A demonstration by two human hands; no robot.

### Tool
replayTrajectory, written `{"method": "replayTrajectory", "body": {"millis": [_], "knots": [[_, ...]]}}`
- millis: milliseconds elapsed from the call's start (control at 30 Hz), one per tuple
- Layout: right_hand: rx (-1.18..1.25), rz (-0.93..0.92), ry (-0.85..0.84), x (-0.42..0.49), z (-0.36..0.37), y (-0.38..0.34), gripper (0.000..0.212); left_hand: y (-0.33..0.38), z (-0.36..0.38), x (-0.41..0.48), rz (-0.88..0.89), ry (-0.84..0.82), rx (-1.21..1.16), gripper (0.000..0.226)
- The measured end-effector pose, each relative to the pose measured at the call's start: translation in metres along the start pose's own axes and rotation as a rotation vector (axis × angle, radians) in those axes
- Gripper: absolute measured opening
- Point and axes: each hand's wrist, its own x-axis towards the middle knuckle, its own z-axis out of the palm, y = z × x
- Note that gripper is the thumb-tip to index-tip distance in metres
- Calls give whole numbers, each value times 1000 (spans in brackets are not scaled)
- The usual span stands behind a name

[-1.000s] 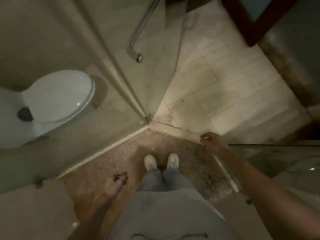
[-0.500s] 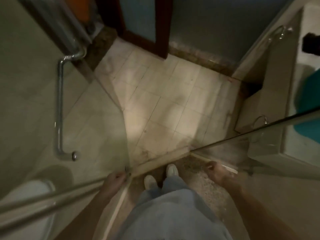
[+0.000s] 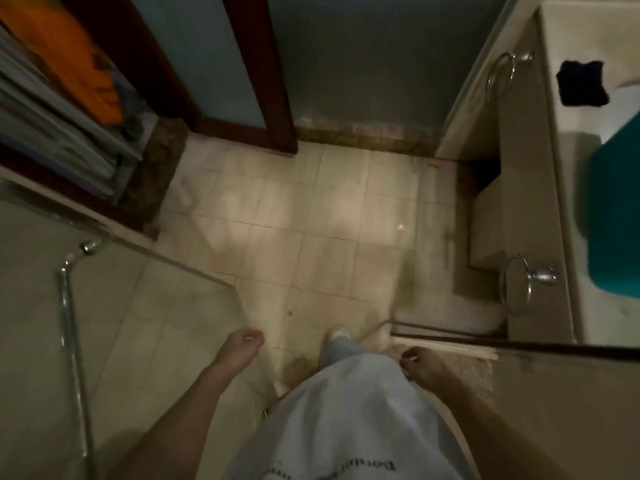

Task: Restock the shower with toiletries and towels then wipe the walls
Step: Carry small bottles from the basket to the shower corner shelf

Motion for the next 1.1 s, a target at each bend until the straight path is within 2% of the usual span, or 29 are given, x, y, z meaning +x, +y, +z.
{"method": "replayTrajectory", "body": {"millis": [133, 267, 367, 433, 600, 667, 767, 833, 933, 1000, 1067, 1100], "knots": [[14, -112, 12, 19, -41, -90, 27, 37, -25, 9, 69, 31, -7, 11], [186, -187, 33, 32, -84, -163, 28, 56, -56, 32, -19, 20, -60, 14], [245, -252, 152, 45, -114, -194, 28, 66, -80, 64, -72, 24, -33, 15], [288, -228, 221, 58, -131, -201, 26, 73, -92, 93, -116, 1, -11, 16], [330, -39, 335, 82, -142, -194, 23, 143, -120, 171, -120, -41, 101, 19], [317, 68, 309, 84, -131, -182, 20, 185, -124, 202, -40, -79, 144, 23], [308, 176, 254, 85, -104, -153, 24, 265, -111, 227, 67, -104, 134, 14], [334, 230, 207, 97, -84, -125, 25, 324, -90, 245, 167, -160, 161, 17], [475, 339, 194, 101, -75, -112, 54, 410, -47, 252, 305, -224, 238, 17], [532, 399, 158, 132, -53, -73, 56, 457, -12, 257, 364, -273, 271, 15], [595, 411, 179, 156, -53, -56, 75, 497, 24, 264, 399, -316, 311, 16], [638, 404, 203, 159, -69, -61, 70, 513, 42, 268, 416, -339, 340, 16]]}}
